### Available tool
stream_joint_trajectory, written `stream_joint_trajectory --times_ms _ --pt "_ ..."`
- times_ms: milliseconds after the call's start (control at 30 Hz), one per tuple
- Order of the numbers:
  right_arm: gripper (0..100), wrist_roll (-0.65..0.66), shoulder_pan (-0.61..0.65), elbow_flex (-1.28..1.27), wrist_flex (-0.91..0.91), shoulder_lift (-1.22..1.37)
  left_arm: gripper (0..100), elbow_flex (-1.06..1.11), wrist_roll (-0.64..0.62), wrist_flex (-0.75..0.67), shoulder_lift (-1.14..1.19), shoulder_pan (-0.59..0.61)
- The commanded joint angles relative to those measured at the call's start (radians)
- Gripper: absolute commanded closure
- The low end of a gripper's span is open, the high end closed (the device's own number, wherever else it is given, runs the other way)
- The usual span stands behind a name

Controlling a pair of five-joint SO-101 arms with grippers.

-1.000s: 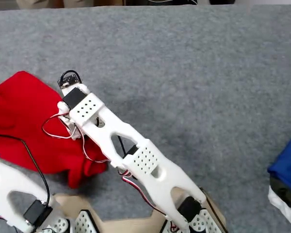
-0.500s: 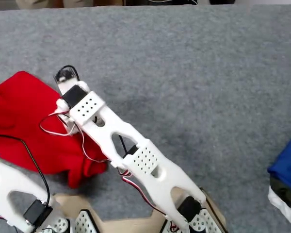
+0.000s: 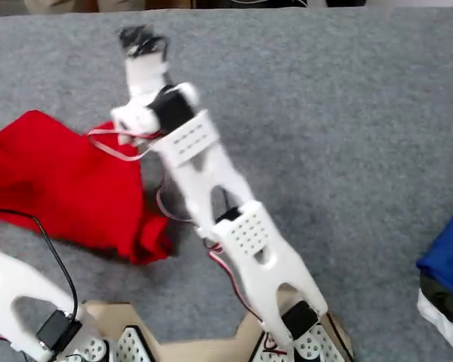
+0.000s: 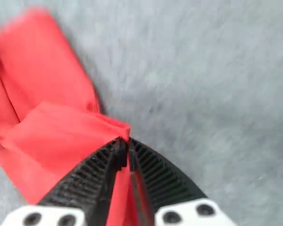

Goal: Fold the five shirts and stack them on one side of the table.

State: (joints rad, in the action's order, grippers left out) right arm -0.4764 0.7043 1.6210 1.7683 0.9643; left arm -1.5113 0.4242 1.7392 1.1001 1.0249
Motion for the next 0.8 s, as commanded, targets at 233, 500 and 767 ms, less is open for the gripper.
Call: stream_joint_trajectory --times_ms 233,500,767 --pt "99.5 0.029 -0.16 0.045 -0.077 -0.395 98 -0.16 -0.287 -0.008 -0.151 -0.172" --pt "97.6 0.048 -0.084 -0.248 -0.046 -0.318 98 -0.138 -0.333 0.018 -0.255 -0.315" --pt "91.7 0.046 0.027 -0.397 -0.302 -0.067 98 0.029 -0.33 0.02 -0.255 -0.269"
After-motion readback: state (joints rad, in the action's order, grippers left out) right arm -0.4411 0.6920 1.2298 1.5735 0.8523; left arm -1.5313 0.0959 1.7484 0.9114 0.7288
